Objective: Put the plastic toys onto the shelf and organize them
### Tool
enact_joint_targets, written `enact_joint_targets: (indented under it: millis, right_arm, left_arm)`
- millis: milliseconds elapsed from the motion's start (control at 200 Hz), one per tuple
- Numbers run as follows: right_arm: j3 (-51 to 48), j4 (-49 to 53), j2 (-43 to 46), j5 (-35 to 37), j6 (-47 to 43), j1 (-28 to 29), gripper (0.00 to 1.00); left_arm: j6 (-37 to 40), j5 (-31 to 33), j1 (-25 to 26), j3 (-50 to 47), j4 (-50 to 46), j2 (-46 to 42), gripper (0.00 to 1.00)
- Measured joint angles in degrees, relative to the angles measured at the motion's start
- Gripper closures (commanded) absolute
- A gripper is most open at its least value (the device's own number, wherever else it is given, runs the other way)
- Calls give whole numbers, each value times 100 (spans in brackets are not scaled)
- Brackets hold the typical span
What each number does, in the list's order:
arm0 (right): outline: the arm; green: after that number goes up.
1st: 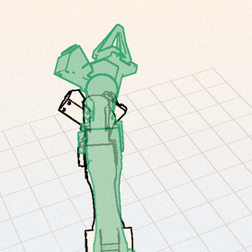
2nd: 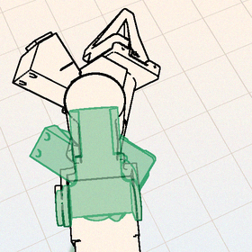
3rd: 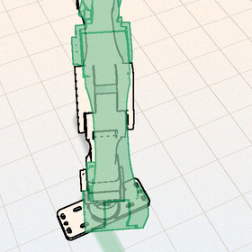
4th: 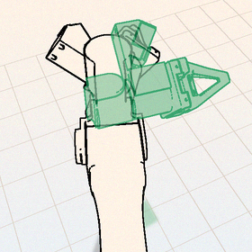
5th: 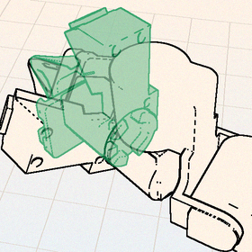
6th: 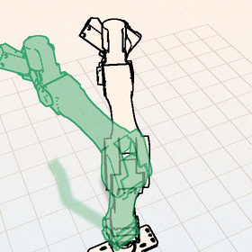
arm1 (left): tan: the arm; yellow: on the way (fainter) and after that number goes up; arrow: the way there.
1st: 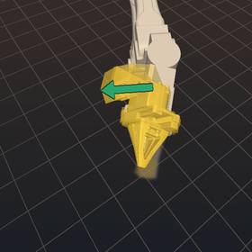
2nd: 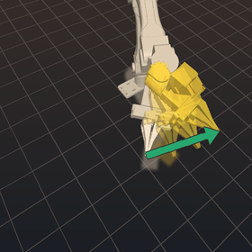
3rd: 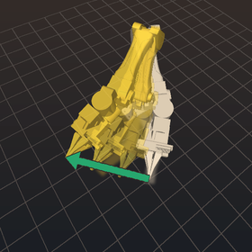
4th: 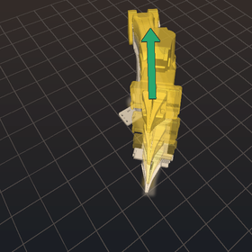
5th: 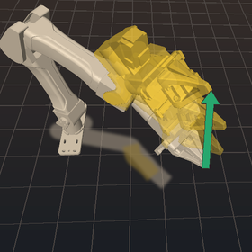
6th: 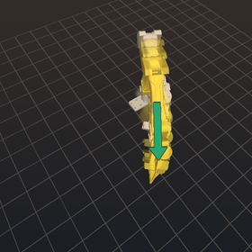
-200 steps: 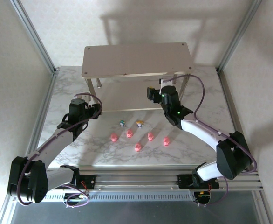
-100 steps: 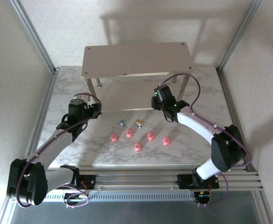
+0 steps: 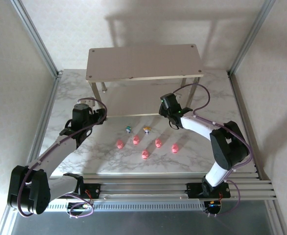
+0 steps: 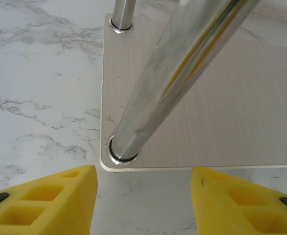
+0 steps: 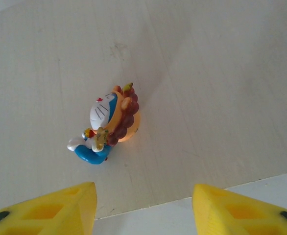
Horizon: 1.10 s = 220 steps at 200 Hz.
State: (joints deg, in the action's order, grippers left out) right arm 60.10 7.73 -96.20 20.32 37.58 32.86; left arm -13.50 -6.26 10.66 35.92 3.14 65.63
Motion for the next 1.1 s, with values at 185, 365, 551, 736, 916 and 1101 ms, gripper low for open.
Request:
enact_joint_targets:
  millis: [185,365,551,736,916,1101]
  right_arm:
    - [24,-208,-116,-17,214,-61,46]
    - [55,-332,-221,-70,258,-74,42]
    - [227,-415,-352,-90,260,-74,41]
    - [507,-385,-518,-87,280,-74,41]
    - [863,-363,-857,-101,358,-74,47]
    - [1003,-227,-1047,-101,422,-74,53]
  left_arm:
    - [0,0,0,0,0,7,47]
    - [0,0,0,0,2,13,47]
    - [2,0,0,0,2,50,47]
    - [2,0,0,0,4,55,47]
    - [2,0,-15,0,4,59,47]
    - [2,-2,-42,0,7,94,47]
